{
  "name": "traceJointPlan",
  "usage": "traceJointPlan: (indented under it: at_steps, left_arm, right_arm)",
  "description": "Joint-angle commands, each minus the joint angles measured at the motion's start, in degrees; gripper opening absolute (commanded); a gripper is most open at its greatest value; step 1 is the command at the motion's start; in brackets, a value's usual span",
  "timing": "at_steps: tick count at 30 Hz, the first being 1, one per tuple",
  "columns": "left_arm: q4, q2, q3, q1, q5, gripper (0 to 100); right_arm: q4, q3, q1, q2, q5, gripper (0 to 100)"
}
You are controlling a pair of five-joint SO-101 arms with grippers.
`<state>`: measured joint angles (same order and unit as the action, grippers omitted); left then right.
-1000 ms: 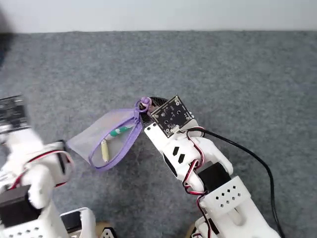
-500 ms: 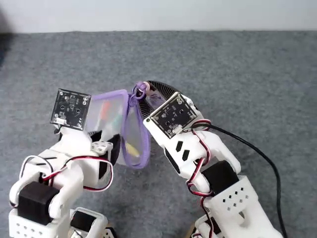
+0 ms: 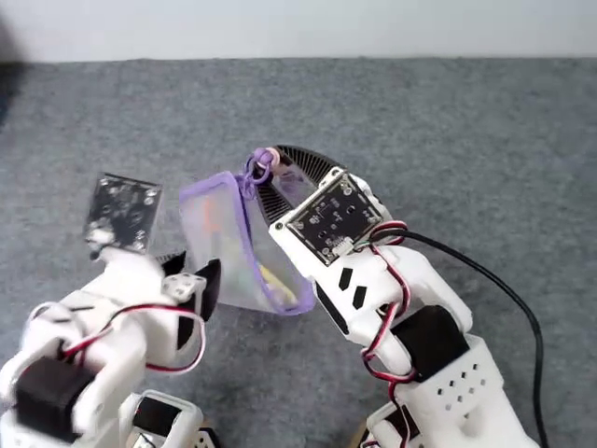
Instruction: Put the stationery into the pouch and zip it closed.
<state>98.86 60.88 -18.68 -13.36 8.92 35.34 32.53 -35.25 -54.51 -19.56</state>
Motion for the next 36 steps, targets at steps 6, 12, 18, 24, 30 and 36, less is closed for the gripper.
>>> traceJointPlan:
  at_steps: [6,12,18,24,30,36]
  left_arm:
    - [1.7,0.8,9.4,-0.2,0.4,14]
    - [1.7,0.8,9.4,-0.2,0.4,14]
    - [1.7,0.8,4.9,-0.5,0.4,14]
    - [1.5,0.7,-2.7,-0.5,0.4,13]
    - [1.5,0.7,-2.9,-0.2,0.4,13]
    - [1.5,0.8,-2.5,-0.1,0.5,14]
  right_arm:
    - [-0.1,-7.2,0.6,-0.4,-6.2,0.7]
    - [-0.1,-6.8,0.6,-0.2,-7.3,0.7]
    - [-0.5,-5.6,0.6,3.0,-7.1,0.7]
    - [0.0,-5.8,0.3,7.8,-6.9,0.7]
    - [9.4,-6.9,0.2,8.4,-0.7,0.7]
    - [25.6,-15.8,0.0,8.5,6.6,0.7]
